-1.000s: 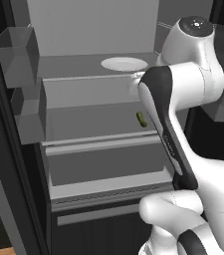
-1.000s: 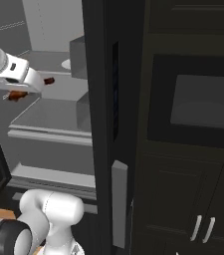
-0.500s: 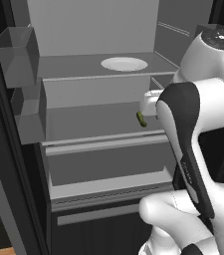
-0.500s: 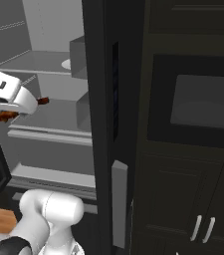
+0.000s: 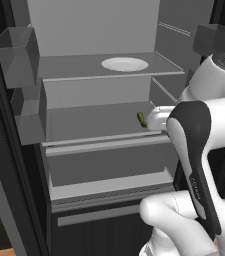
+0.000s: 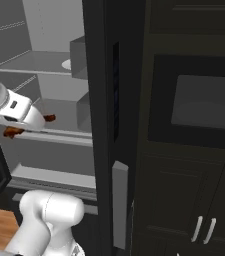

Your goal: Retrieve the chicken drumstick from the fridge and place it on the cutting board.

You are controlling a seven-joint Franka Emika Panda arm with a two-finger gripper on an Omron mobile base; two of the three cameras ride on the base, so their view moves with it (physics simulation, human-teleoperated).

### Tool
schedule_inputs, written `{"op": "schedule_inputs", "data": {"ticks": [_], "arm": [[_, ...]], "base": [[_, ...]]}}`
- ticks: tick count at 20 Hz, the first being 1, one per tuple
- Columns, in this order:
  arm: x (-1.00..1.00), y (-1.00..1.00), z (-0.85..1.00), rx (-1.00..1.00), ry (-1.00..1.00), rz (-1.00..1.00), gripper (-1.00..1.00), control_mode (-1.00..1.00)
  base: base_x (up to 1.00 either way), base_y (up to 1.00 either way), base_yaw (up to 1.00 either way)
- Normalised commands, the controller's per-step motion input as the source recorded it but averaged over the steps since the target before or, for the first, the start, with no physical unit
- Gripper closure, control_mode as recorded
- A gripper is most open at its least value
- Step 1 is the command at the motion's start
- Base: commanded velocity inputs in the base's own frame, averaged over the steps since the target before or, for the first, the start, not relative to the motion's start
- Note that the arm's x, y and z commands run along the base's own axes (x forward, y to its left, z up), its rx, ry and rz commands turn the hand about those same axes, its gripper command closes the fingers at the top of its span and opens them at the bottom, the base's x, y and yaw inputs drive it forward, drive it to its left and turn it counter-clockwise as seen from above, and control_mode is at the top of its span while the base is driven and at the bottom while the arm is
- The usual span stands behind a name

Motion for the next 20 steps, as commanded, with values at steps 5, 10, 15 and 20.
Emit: {"op": "schedule_inputs", "data": {"ticks": [5,10,15,20], "arm": [[0.0,0.01,-0.03,0.0,0.01,0.01,1.0,-1.0],[0.0,0.0,0.0,0.0,0.0,0.0,1.0,1.0],[0.0,0.0,0.0,0.0,0.0,0.0,1.0,1.0],[0.0,0.0,0.0,0.0,0.0,0.0,1.0,1.0]], "base": [[0.0,0.0,0.0],[-0.1,0.0,0.0],[-0.42,0.03,-0.01],[-0.5,0.3,-0.01]]}}
